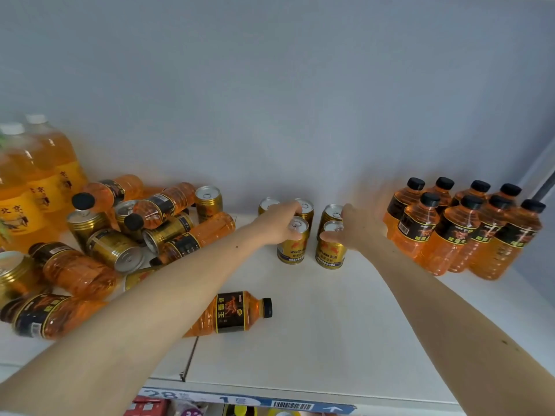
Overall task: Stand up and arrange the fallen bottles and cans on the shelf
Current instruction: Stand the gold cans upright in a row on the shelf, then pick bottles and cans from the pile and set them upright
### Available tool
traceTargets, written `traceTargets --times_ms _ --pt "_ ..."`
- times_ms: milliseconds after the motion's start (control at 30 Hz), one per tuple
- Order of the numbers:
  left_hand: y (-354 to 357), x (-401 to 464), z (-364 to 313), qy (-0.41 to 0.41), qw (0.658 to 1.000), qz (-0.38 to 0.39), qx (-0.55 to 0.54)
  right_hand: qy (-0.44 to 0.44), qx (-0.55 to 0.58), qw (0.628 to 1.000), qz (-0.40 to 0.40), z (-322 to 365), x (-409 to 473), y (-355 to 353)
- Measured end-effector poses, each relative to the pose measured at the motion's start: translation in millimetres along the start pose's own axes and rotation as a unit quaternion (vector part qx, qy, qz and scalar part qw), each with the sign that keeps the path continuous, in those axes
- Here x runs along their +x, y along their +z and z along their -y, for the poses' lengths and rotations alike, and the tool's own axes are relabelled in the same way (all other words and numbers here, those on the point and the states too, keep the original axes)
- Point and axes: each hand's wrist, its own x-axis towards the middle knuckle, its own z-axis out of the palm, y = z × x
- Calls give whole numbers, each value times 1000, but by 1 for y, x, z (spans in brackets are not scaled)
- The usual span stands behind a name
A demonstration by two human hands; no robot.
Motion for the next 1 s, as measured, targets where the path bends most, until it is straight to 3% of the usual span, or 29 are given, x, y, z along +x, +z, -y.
traceTargets --times_ms 167,267,367,467,567,633,800,1000 --pt "-15 -15 8 12 999 -37 2 -34 -32 997 -61 8 -9 -1" --pt "-26 -34 19 5 999 -36 -15 -101 16 988 -117 18 -19 -1" --pt "-39 -61 33 0 999 -32 -32 -164 71 978 -110 34 -32 2" --pt "-48 -91 47 -6 998 -22 -54 -192 173 966 -19 49 -48 8" --pt "-52 -119 61 -11 998 -16 -57 -247 218 926 186 59 -65 17" --pt "-55 -136 72 -16 998 -25 -54 -278 189 901 275 64 -76 27" --pt "-68 -176 104 -46 996 -53 -58 -299 164 883 323 72 -85 50" --pt "-85 -209 135 -93 989 -93 -65 -249 209 881 345 73 -87 47"
